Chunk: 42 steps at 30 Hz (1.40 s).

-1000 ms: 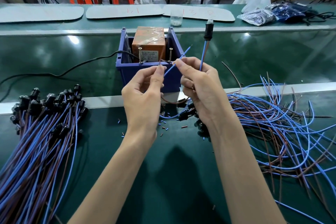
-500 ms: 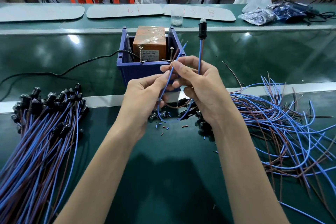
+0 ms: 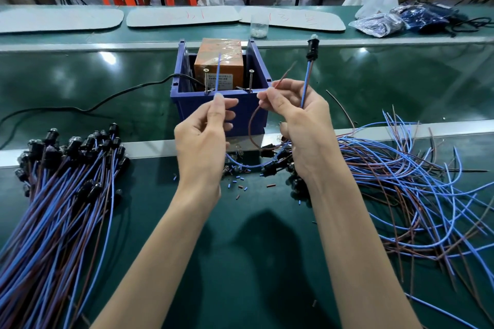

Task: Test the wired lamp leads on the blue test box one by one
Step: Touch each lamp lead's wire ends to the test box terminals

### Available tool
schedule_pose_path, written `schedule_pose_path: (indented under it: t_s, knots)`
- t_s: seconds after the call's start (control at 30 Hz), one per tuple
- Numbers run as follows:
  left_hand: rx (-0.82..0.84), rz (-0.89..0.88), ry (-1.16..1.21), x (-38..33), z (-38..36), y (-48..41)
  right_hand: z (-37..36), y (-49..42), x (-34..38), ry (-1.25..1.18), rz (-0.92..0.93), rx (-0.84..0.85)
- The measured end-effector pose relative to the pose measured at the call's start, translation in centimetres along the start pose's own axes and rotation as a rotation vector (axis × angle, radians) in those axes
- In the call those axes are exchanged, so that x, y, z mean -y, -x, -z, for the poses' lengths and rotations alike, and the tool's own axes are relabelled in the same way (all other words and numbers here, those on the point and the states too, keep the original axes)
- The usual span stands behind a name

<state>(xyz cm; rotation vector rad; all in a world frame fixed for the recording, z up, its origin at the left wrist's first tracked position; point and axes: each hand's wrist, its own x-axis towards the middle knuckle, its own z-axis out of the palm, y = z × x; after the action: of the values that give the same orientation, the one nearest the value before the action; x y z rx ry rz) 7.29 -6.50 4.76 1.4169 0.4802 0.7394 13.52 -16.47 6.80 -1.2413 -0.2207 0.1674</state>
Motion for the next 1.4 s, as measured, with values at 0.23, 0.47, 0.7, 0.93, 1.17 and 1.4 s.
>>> schedule_pose_path:
  t_s: [0.23, 0.47, 0.7, 0.93, 1.17, 1.4]
  knots:
    - [-0.114, 0.003, -0.005, 1.2, 0.4, -0.8, 0.3, -0.4, -0.7, -0.016, -0.001, -0.063]
    - [-0.169, -0.141, -0.159, 2.2, 1.4, -1.4, 0.7, -0.9, -1.7, 0.058, 0.001, -0.196]
    - [-0.136, -0.105, -0.189, 3.0, 1.6, -2.2, 0.7, -1.3, -2.4, 0.039, -0.049, -0.201]
    - [0.021, -0.133, -0.323, 3.5, 1.5, -2.3, 0.8, -1.7, -3.1, 0.061, -0.057, -0.177]
    - [-0.052, -0.142, -0.338, 3.2, 2.1, -2.6, 0.3, -1.8, -3.4, 0.095, -0.062, -0.122]
    - [-0.047, -0.104, -0.343, 3.0, 1.9, -2.7, 0.3, -2.0, -3.3, 0.116, -0.058, -0.058]
